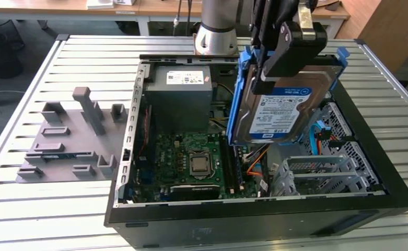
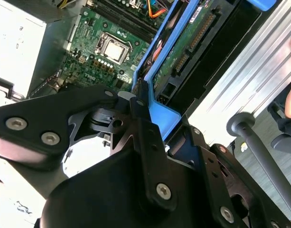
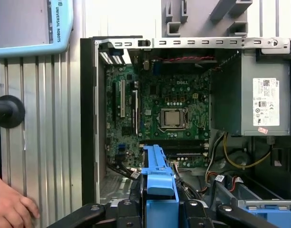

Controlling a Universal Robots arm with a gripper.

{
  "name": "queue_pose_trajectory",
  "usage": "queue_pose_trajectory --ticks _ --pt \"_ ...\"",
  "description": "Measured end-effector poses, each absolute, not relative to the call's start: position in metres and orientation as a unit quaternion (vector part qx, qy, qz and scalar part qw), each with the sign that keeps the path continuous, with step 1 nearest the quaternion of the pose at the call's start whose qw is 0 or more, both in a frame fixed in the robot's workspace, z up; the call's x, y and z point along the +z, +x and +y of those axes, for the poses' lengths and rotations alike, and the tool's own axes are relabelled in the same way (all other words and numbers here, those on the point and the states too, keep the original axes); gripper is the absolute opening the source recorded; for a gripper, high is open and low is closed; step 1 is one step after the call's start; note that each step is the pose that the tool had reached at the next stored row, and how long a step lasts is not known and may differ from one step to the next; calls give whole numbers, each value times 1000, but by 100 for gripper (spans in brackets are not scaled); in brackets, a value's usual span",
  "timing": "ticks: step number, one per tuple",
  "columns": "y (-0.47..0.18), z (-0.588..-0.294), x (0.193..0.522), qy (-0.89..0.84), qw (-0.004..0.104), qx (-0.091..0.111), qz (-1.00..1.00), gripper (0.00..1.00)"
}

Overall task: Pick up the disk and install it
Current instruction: 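Insert the disk into the insertion slot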

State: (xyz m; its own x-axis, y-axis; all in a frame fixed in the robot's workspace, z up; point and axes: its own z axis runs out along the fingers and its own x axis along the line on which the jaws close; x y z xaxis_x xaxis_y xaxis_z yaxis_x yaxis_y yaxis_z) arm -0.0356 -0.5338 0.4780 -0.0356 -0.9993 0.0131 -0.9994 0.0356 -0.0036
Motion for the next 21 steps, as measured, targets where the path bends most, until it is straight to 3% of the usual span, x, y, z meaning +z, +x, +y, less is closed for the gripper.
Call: queue_pose_trajectory --ticks 21 --pt "-33 -550 471 693 3 6 -721 36"
